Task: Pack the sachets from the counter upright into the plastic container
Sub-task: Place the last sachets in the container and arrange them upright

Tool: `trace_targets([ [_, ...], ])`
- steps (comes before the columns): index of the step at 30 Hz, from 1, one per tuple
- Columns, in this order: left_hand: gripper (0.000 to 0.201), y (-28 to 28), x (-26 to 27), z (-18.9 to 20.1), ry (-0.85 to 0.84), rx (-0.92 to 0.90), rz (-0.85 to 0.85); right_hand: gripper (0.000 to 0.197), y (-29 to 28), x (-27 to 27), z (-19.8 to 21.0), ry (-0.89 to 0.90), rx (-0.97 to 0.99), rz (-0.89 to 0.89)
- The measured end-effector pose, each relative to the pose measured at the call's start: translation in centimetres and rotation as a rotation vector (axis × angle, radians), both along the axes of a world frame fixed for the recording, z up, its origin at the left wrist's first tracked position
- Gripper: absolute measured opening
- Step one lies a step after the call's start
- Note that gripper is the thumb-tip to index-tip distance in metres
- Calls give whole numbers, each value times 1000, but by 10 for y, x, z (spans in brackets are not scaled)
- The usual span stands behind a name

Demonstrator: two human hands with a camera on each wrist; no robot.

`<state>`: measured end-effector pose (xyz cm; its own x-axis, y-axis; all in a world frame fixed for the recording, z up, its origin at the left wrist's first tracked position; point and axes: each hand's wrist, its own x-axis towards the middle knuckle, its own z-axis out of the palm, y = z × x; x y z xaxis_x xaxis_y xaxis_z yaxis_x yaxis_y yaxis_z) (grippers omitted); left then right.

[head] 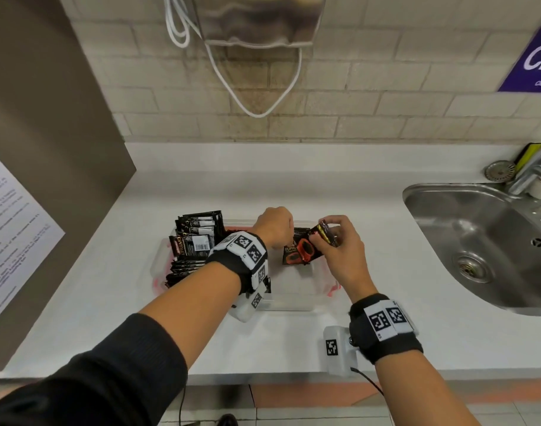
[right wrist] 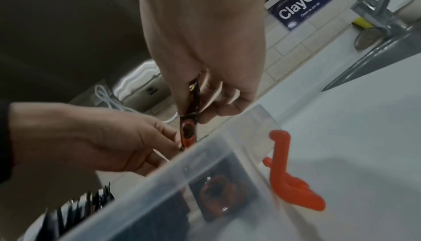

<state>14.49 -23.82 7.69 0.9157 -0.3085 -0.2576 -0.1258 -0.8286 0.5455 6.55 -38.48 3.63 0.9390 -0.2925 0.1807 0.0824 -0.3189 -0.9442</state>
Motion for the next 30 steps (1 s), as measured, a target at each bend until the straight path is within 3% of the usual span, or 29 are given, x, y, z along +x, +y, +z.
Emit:
trace_targets([
  [8, 18, 4, 5, -2, 82, -64, 42, 19, -2, 6, -2, 87, -437, 202],
  [11, 16, 3, 3, -3, 89, -115, 64, 17, 3, 11, -5, 116, -676, 236],
  [18, 17, 1, 5, -8, 120, -114, 72, 24, 14, 23, -9, 108, -1023, 268],
  [22, 8, 3, 5, -9, 110, -24, 56, 41, 16, 29, -16, 124, -1122, 218],
  [26, 7, 4, 4, -13, 180, -29, 90, 47, 18, 28, -20, 142, -1235, 156],
  [30, 10, 3, -2, -18, 264, -64, 109, 65, 18, 27, -21, 179, -1301, 148],
])
